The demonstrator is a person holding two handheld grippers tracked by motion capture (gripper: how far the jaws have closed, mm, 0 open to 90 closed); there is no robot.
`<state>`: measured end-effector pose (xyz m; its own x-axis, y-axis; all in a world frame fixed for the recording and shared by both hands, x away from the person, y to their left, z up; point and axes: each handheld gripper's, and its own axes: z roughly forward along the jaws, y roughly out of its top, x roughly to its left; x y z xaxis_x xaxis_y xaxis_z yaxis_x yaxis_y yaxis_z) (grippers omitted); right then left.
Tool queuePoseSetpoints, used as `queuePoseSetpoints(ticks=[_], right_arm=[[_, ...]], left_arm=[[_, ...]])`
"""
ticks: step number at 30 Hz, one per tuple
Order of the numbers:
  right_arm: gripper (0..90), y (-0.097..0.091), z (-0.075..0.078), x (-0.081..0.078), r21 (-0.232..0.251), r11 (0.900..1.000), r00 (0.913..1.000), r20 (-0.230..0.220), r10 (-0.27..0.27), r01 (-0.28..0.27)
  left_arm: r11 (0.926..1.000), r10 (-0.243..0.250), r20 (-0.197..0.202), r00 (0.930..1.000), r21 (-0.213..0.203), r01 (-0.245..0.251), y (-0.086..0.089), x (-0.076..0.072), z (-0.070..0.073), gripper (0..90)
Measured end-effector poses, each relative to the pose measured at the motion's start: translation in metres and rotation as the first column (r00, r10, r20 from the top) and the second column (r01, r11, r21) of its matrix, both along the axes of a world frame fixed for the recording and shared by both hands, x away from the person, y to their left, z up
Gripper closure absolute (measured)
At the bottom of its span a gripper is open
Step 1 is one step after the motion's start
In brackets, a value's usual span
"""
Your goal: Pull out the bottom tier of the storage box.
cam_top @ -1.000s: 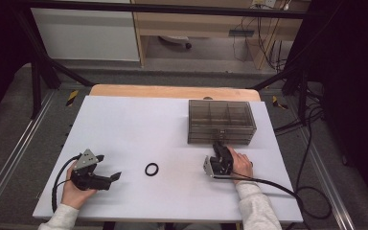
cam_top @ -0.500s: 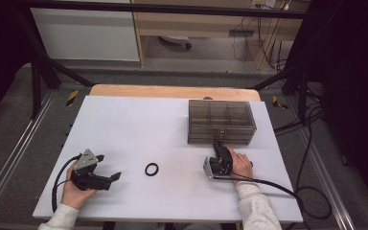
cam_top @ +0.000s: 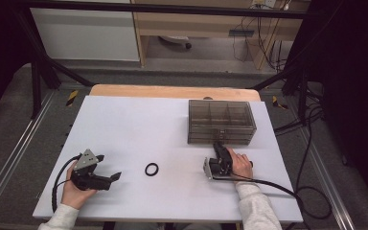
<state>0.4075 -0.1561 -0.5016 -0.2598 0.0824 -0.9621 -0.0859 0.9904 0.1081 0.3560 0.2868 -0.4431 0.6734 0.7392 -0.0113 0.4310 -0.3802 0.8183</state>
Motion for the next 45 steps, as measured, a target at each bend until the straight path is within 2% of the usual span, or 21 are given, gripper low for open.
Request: queuePoseSetpoints(ticks=[10, 14, 23, 29, 39, 45], right_arm=[[80.6, -0.001, 0.002, -0.004, -0.017, 0.9998, 0.9999, 0.010, 0.010, -0.010], [80.5, -0.001, 0.002, -0.007, -0.040, 0.9991, 0.9999, 0.005, 0.012, -0.011], [80.5, -0.001, 0.005, -0.016, -0.031, 0.9992, 0.9997, -0.001, 0.026, -0.026], [80.4, -0.002, 0.005, -0.021, -0.025, 0.9996, 0.9999, -0.011, 0.013, -0.013], [79.1, -0.001, 0.003, -0.022, -0.015, 0.9997, 0.9995, -0.025, 0.017, -0.017], [71.6, -0.001, 0.005, -0.024, -0.012, 0.9999, 0.9998, -0.017, 0.009, -0.009]], left_arm=[[1.0000, 0.001, 0.001, 1.0000, 0.001, -0.001, 0.000, 0.000, 0.000, 3.3], [1.0000, 0.001, 0.001, 1.0000, 0.001, -0.001, 0.000, 0.000, 0.000, 3.3], [1.0000, 0.000, 0.002, 1.0000, 0.000, 0.000, 0.000, 0.000, 0.001, 3.3], [1.0000, 0.000, 0.002, 1.0000, -0.001, 0.000, 0.000, 0.000, 0.001, 3.3], [1.0000, 0.001, 0.001, 1.0000, 0.000, -0.001, 0.000, 0.000, 0.001, 3.3], [1.0000, -0.001, 0.001, 1.0000, 0.000, 0.001, 0.000, 0.000, 0.001, 3.3]])
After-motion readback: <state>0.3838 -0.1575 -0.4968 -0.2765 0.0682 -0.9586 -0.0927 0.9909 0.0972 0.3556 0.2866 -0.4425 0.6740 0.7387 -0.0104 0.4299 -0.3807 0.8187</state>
